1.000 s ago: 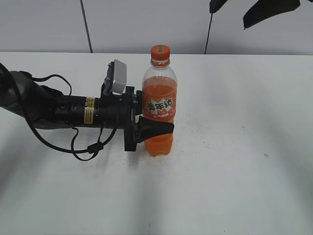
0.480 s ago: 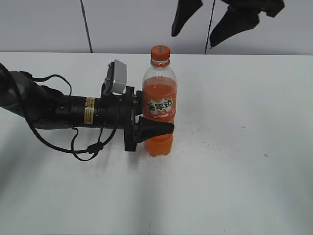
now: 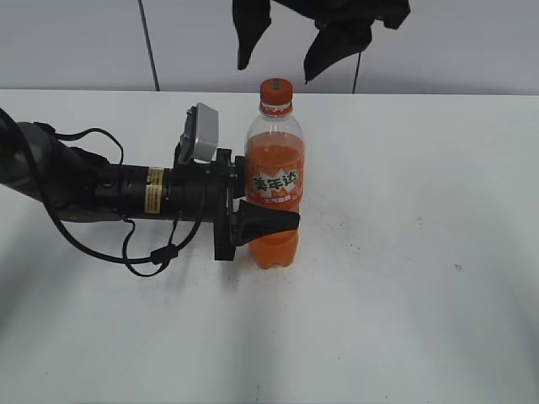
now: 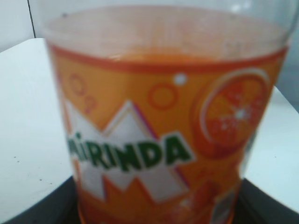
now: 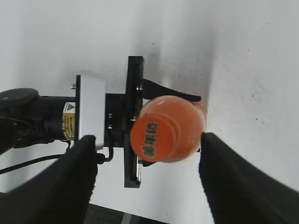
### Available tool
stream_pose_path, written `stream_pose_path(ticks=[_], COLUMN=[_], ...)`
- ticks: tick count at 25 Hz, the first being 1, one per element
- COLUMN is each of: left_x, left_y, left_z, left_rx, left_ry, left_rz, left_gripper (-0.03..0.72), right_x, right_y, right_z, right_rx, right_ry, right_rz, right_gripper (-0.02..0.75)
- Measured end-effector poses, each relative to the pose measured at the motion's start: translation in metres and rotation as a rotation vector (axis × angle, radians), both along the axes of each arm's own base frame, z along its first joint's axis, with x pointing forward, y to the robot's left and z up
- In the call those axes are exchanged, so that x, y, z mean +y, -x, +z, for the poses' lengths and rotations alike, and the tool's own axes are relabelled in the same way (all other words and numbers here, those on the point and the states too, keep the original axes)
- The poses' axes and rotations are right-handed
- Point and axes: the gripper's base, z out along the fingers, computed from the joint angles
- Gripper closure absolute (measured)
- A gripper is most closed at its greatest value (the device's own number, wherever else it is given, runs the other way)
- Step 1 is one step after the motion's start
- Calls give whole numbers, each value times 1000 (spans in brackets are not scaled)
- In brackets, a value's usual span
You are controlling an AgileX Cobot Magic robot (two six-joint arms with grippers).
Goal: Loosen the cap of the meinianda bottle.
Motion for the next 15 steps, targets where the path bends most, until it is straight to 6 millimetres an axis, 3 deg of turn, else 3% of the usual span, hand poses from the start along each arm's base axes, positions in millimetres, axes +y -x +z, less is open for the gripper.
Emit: stream_pose_path(ticks=[6, 15], left_x=[0, 0], left_y=[0, 0], left_z=[0, 0], left_rx=[0, 0], left_ry=[0, 0], left_rz=[0, 0], left_gripper=[274, 274], right_x=[8, 10], right_y=[-8, -12], right_z=[-19, -28], right_rx=[34, 48], right_ry=[61, 81], right_rz=[-5, -8], right_gripper=[225, 225])
